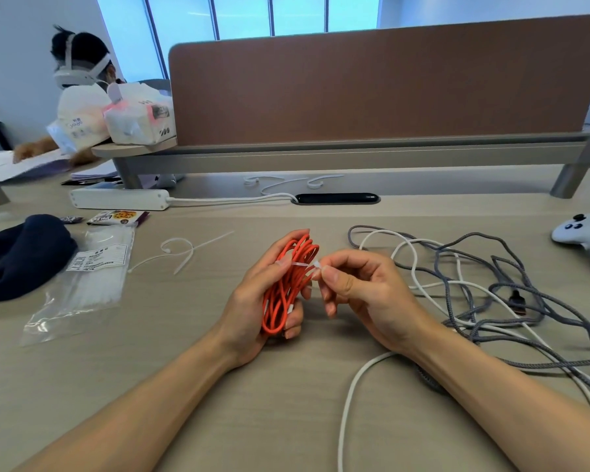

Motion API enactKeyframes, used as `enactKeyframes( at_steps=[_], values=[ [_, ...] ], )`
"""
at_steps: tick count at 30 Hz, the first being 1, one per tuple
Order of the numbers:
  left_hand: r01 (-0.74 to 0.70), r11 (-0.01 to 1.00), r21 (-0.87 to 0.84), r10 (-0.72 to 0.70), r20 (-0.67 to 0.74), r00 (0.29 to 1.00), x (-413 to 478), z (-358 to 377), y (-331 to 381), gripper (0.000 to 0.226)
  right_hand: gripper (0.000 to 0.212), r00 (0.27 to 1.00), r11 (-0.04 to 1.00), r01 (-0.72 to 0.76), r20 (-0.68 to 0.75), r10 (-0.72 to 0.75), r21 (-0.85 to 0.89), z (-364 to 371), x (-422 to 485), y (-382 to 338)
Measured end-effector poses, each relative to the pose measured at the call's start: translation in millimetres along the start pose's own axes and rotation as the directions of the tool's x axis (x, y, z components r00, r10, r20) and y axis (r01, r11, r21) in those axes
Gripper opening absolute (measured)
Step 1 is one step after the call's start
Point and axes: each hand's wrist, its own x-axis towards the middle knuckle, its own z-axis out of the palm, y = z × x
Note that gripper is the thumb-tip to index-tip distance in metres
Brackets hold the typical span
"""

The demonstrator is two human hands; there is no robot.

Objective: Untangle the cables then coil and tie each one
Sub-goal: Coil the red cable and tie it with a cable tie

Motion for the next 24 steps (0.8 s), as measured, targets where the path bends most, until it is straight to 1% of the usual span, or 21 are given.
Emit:
enactKeyframes(
  at_steps=[9, 15, 19, 24],
  values=[
    [-0.001, 0.999, 0.048, 0.001, 0.004, 1.0, -0.8, 0.5, -0.2, 0.042, 0.015, 1.0, 1.0, -0.006, 0.022, 0.006, -0.011, 1.0, -0.5, 0.3],
    [-0.001, 0.999, 0.053, 0.0, 0.008, 1.0, -0.7, 0.8, -0.3, 0.043, 0.015, 0.999, 0.999, 0.004, 0.039, -0.003, -0.031, 0.7, -0.6, 0.7],
    [0.002, 0.998, 0.057, -0.003, 0.015, 1.0, -1.2, 0.8, 0.0, 0.043, 0.009, 0.999, 1.0, 0.007, 0.042, -0.006, -0.024, 0.4, -0.5, 1.3],
    [0.0, 0.999, 0.046, -0.001, 0.014, 1.0, -0.8, 1.7, -1.1, 0.043, 0.01, 0.999, 0.999, 0.018, 0.045, -0.016, -0.04, -0.6, -0.4, 3.0]
  ],
)
